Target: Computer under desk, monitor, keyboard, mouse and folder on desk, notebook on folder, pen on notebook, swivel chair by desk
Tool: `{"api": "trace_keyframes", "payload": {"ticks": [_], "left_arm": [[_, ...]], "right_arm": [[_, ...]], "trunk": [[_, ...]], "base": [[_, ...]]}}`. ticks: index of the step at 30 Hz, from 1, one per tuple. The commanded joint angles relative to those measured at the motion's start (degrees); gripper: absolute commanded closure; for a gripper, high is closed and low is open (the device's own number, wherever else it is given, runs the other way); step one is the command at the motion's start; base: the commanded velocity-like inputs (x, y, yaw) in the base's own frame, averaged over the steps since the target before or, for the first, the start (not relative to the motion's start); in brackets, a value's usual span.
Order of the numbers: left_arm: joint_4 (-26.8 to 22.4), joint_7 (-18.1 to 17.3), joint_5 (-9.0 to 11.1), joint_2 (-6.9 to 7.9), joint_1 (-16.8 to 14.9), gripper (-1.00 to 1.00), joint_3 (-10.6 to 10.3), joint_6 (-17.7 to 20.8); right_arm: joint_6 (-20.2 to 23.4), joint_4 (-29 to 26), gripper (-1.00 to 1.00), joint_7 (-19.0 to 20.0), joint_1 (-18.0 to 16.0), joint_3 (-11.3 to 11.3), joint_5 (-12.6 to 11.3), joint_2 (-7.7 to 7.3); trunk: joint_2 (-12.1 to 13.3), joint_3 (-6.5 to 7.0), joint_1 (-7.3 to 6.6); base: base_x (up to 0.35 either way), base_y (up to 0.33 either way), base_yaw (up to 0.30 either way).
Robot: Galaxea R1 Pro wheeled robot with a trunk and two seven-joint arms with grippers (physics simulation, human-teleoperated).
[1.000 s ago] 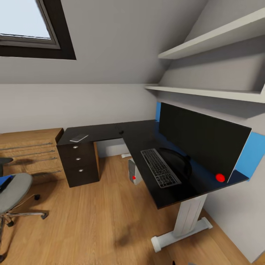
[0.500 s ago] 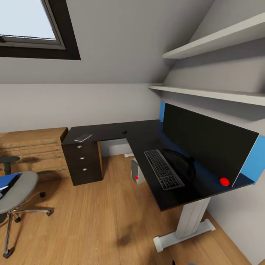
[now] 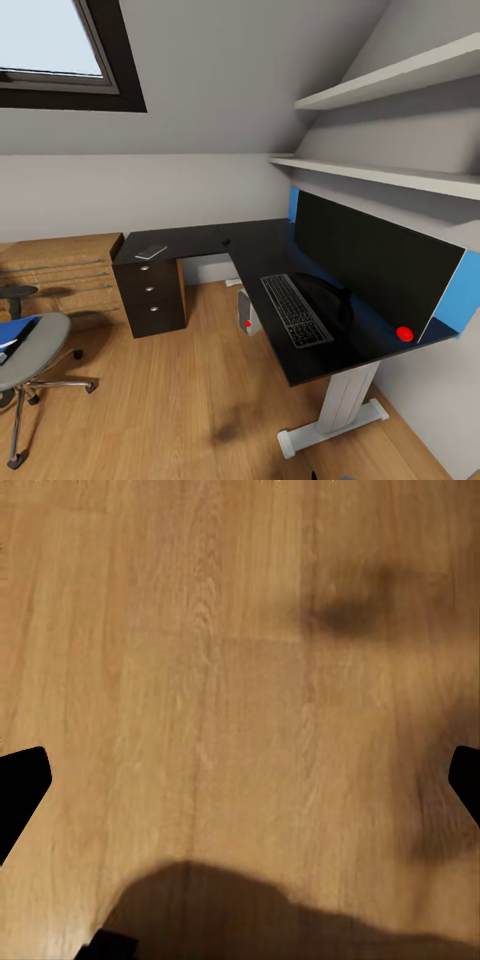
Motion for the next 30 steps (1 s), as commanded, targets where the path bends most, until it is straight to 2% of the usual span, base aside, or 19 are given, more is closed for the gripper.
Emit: {"api": "trace_keyframes", "payload": {"ticks": [1,16,23,26,30], "left_arm": [[0.0,0.0,0.1,-0.04,0.0,-1.0,0.2,-0.2],[1.6,0.1,0.1,-0.02,0.0,-1.0,0.1,0.1],[1.7,0.2,0.2,1.99,0.0,-1.0,0.3,-0.2],[2.2,0.2,0.2,2.33,0.0,-1.0,0.3,-1.4],[5.4,0.1,0.2,2.74,0.0,-1.0,0.3,-6.0]], "right_arm": [[-0.2,0.0,-1.0,-0.3,0.0,0.3,-0.2,0.0],[-0.2,0.1,-1.0,-0.4,0.0,0.4,-0.1,0.09],[-0.2,0.2,-1.0,-0.4,0.0,0.4,-0.1,0.15],[-0.6,0.3,-1.0,-0.4,0.0,0.5,0.1,0.22],[-2.6,0.3,-1.0,-0.6,0.0,0.5,0.2,0.21]], "trunk": [[0.4,0.12,-0.23],[6.4,2.82,-3.52],[9.2,4.07,-5.06],[10.4,4.61,-5.72],[12.0,5.33,-6.6]], "base": [[0.0,0.0,0.028],[0.0,0.0,0.273],[0.0,0.0,0.28],[0.0,0.0,0.28],[0.0,0.0,0.28]]}}
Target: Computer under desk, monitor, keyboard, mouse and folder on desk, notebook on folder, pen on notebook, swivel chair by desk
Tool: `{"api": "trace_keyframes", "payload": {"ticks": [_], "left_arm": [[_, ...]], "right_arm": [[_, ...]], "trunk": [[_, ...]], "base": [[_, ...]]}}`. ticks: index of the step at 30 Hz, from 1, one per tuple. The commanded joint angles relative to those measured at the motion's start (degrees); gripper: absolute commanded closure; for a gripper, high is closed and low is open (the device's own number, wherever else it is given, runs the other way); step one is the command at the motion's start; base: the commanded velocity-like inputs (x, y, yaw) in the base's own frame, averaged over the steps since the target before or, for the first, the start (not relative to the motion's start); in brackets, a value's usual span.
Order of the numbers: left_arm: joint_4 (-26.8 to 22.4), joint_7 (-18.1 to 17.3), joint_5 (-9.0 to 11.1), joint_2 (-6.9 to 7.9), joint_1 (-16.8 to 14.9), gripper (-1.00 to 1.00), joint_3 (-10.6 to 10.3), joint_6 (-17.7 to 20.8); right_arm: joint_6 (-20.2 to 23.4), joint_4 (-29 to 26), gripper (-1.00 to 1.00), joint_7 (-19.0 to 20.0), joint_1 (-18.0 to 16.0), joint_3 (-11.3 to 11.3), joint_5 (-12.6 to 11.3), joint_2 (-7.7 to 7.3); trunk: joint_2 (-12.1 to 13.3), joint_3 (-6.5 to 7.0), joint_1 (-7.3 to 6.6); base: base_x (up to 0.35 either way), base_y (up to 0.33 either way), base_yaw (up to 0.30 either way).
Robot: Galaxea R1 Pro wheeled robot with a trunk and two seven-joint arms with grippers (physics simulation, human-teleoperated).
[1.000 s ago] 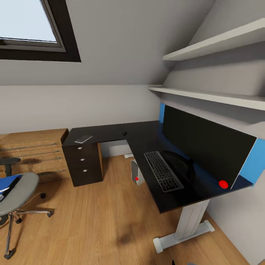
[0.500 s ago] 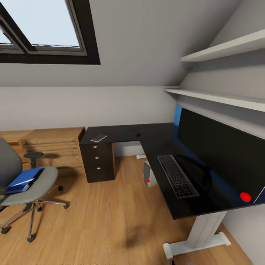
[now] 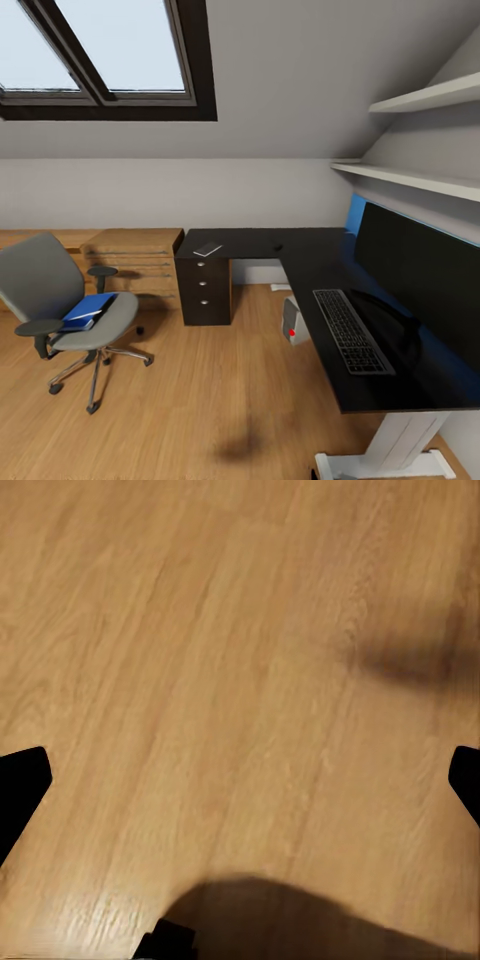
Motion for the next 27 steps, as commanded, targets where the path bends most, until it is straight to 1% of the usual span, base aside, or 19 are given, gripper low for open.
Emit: {"api": "trace_keyframes", "payload": {"ticks": [1,3,5,7,8,9,11,13,14,16,17,19,20,23,27], "left_arm": [[1.1,0.1,-0.1,0.09,-0.1,-1.0,0.2,-2.0],[1.8,0.1,-0.1,0.17,-0.1,-1.0,0.2,-3.4],[2.5,0.1,-0.1,0.28,-0.1,-1.0,0.2,-5.1],[2.7,0.1,-0.1,0.29,-0.1,-1.0,0.2,-5.5],[2.9,0.1,-0.1,0.29,-0.1,-1.0,0.2,-5.9],[2.9,0.1,-0.2,0.31,-0.1,-1.0,0.1,-6.0],[3.0,0.1,-0.2,0.28,-0.1,-1.0,0.1,-6.2],[3.0,0.1,-0.2,0.28,-0.1,-1.0,0.1,-6.2],[3.1,0.1,-0.2,0.27,-0.1,-1.0,0.1,-6.3],[3.1,0.1,-0.2,0.27,-0.1,-1.0,0.1,-6.3],[3.1,0.1,-0.2,0.27,-0.1,-1.0,0.1,-6.3],[3.1,0.1,-0.2,0.27,-0.1,-1.0,0.0,-6.3],[3.1,0.1,-0.2,0.27,-0.1,-1.0,0.1,-6.3],[3.1,0.1,-0.2,0.26,-0.1,-1.0,0.1,-6.3],[3.1,0.1,-0.2,0.31,-0.1,-1.0,0.1,-6.3]], "right_arm": [[-1.0,0.0,-1.0,-0.5,0.0,0.4,-0.1,0.04],[-1.7,0.1,-1.0,-0.7,0.0,0.4,-0.1,0.19],[-2.4,0.2,-1.0,-1.1,0.0,0.5,-0.1,1.08],[-2.5,0.3,-1.0,-1.3,0.0,0.5,0.1,1.58],[-2.7,0.7,-1.0,-1.8,0.0,0.5,0.8,2.03],[-2.8,1.3,-1.0,-2.3,0.0,0.5,1.4,2.12],[-3.0,2.8,-1.0,-3.2,0.0,0.4,2.7,1.92],[-3.1,3.2,-1.0,-3.4,0.0,0.3,3.1,1.56],[-3.3,3.6,-1.0,-3.5,0.0,0.3,3.3,1.12],[-3.8,4.0,-1.0,-3.6,0.0,0.2,3.5,0.65],[-4.9,4.6,-1.0,-3.7,0.0,0.2,3.6,0.18],[-6.5,5.4,-1.0,-3.7,0.0,0.1,3.7,-0.19],[-8.0,6.4,-1.0,-3.8,0.0,0.1,3.7,-0.4],[-9.8,7.9,-1.0,-3.8,0.0,0.1,3.7,-0.57],[-10.8,8.6,-1.0,-3.8,0.0,0.2,3.8,-0.53]], "trunk": [[0.4,0.12,-0.22],[1.2,0.48,-0.66],[2.0,0.84,-1.1],[2.8,1.2,-1.54],[3.2,1.38,-1.76],[3.6,1.56,-1.98],[4.4,1.93,-2.42],[5.2,2.35,-2.86],[5.6,2.57,-3.08],[5.6,2.66,-3.08],[5.6,2.72,-3.08],[5.6,2.83,-3.08],[5.6,2.89,-3.08],[5.6,3.1,-3.08],[5.6,3.44,-3.08]], "base": [[0.0,0.0,0.281],[0.0,0.0,0.281],[0.0,0.0,0.281],[0.0,0.0,0.281],[0.0,0.0,0.281],[0.0,0.0,0.281],[0.0,0.0,0.279],[0.0,0.0,0.268],[0.0,0.0,0.255],[0.0,0.0,0.248],[0.0,0.0,0.234],[0.0,0.0,0.227],[0.0,0.0,0.216],[0.0,0.0,0.17],[0.002,0.0,0.058]]}}
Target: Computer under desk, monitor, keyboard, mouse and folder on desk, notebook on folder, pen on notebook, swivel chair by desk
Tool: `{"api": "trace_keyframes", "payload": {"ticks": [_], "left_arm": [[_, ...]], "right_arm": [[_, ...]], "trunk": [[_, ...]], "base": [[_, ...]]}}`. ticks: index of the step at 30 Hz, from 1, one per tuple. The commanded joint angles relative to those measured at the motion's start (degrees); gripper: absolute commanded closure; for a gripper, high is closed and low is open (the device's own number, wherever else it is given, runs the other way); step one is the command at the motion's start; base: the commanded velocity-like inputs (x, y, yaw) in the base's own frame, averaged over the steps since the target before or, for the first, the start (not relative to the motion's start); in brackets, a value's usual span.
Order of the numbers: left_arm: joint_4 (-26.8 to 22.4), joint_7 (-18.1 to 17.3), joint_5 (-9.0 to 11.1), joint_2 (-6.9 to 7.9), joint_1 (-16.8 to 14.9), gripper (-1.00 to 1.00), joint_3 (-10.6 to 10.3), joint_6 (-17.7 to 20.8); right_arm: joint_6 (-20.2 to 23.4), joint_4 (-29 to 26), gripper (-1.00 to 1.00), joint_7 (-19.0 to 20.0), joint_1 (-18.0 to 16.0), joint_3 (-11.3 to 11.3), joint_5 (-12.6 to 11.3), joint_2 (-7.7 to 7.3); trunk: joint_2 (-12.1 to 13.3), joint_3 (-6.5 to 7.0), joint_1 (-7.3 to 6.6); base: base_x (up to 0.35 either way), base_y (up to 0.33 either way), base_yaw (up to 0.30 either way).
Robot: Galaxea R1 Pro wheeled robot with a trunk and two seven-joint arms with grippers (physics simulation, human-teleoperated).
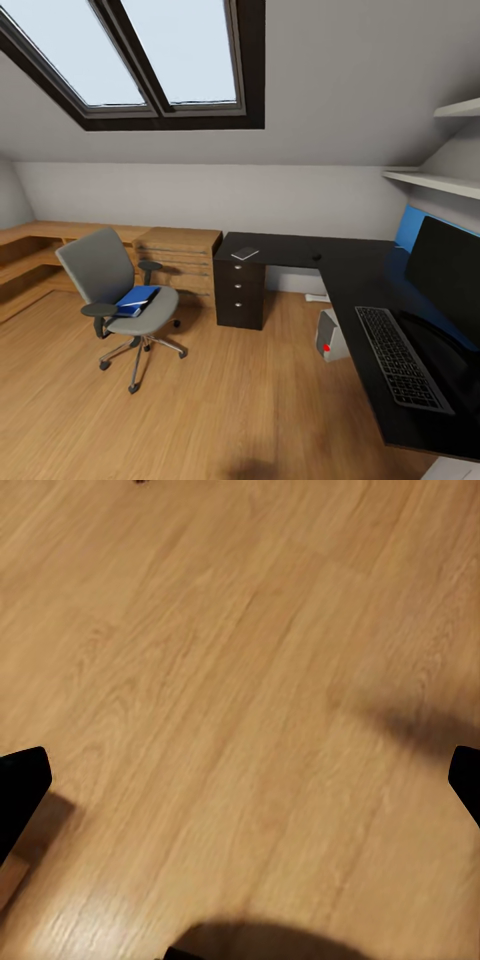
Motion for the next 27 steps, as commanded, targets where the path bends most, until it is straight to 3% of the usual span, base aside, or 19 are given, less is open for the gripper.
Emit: {"api": "trace_keyframes", "payload": {"ticks": [1,14,27], "left_arm": [[0.0,0.1,-0.1,-0.04,0.0,-1.0,0.2,-0.2],[0.0,0.1,-0.1,-0.07,0.0,-1.0,0.2,-0.2],[0.0,0.1,-0.1,-0.07,0.0,-1.0,0.1,-0.2]], "right_arm": [[-0.3,0.2,-1.0,-0.1,0.0,0.4,-0.4,0.03],[-0.5,0.4,-1.0,-0.1,0.0,0.4,-0.4,-0.03],[-0.4,0.4,-1.0,-0.1,0.0,0.4,-0.4,-0.04]], "trunk": [[-0.1,0.01,0.01],[-0.1,0.67,0.01],[-0.1,0.79,0.01]], "base": [[0.056,0.0,0.026],[0.267,0.0,-0.018],[0.308,0.149,-0.224]]}}
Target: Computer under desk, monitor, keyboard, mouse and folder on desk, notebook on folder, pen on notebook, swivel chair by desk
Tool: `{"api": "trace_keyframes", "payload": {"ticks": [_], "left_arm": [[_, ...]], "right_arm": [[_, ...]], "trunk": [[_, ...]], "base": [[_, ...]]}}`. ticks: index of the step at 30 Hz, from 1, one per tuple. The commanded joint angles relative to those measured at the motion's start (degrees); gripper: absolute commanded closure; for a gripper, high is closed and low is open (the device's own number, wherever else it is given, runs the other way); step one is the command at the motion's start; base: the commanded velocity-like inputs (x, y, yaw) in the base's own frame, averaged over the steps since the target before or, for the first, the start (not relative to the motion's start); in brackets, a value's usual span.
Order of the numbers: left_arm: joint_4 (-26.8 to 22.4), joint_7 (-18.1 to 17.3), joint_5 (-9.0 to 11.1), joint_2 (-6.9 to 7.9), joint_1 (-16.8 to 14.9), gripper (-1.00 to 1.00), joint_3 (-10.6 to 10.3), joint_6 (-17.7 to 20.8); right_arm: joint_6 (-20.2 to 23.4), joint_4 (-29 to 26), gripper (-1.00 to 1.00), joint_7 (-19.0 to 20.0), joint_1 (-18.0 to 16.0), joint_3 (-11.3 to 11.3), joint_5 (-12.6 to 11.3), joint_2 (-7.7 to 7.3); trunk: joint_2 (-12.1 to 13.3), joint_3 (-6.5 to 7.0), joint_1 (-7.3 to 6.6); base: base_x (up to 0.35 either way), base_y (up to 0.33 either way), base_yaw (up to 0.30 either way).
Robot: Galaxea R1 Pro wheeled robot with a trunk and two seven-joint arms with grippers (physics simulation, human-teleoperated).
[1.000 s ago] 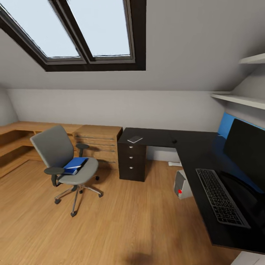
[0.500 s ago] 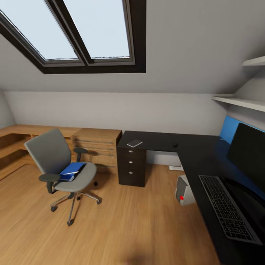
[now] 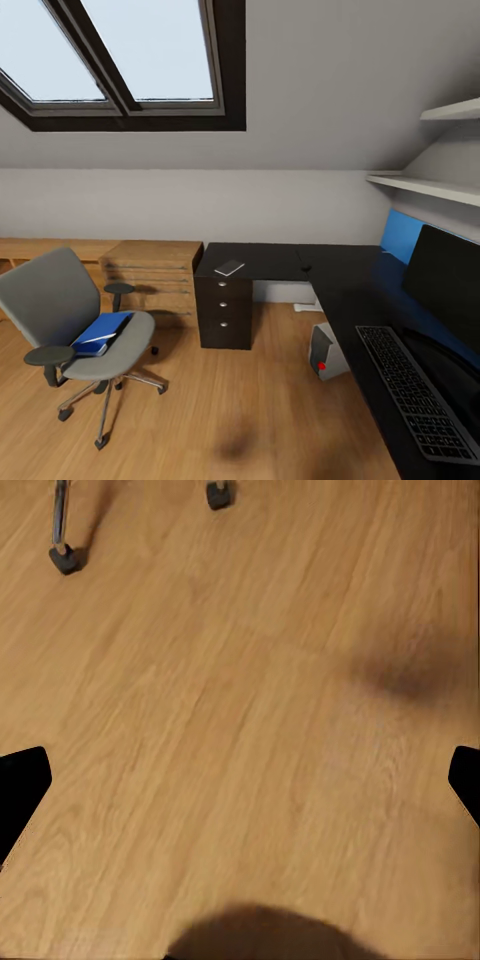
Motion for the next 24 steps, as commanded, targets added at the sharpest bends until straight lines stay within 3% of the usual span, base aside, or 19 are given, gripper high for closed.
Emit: {"api": "trace_keyframes", "payload": {"ticks": [1,13,24], "left_arm": [[0.0,0.1,-0.1,-0.02,0.0,-1.0,0.1,-0.1],[0.0,0.1,-0.1,-0.02,0.0,-1.0,0.1,-0.1],[0.0,0.1,-0.1,-0.02,0.0,-1.0,0.2,-0.1]], "right_arm": [[-0.2,0.1,-1.0,-0.1,-0.1,0.4,-0.4,0.02],[-0.2,0.1,-1.0,-0.1,-0.1,0.4,-0.3,0.03],[-0.2,0.1,-1.0,-0.1,-0.1,0.4,-0.3,-0.03]], "trunk": [[0.0,-0.08,0.04],[0.0,-0.07,0.04],[0.0,-0.07,0.04]], "base": [[0.288,0.232,-0.257],[0.301,0.166,-0.238],[0.33,0.11,-0.032]]}}
